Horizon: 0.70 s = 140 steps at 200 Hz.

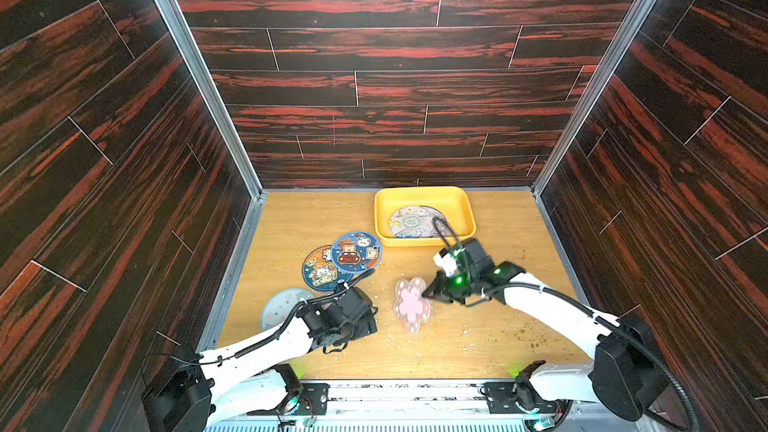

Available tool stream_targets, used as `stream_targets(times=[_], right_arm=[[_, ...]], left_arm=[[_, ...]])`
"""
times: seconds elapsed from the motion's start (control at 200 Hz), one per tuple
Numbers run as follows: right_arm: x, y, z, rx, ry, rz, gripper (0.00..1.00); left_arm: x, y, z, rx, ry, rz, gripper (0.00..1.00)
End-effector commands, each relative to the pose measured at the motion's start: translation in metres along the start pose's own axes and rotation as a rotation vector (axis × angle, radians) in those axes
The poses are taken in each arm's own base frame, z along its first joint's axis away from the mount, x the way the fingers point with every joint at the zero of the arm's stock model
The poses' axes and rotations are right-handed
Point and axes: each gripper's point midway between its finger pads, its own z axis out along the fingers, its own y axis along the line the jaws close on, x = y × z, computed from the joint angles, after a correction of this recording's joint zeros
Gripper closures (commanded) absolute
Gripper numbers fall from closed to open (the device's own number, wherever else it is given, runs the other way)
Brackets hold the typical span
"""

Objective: Put the coasters into the storage box
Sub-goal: Place the coaster in the storage box.

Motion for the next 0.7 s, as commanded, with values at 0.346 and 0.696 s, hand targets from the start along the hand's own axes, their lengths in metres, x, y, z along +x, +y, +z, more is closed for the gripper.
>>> stream_targets(times=[0.346, 0.696], right_arm=[[-0.108, 0.041, -0.066, -0.149, -0.193, -0.021, 1.0], [-0.222, 0.039, -0.07, -0.223, -0.323, -0.002, 1.0]], left_arm=[[-0.016, -0.017, 0.001, 0.019, 0.0, 0.018, 0.14], [-0.022, -0.021, 0.004, 0.036, 0.008, 0.001, 0.13]])
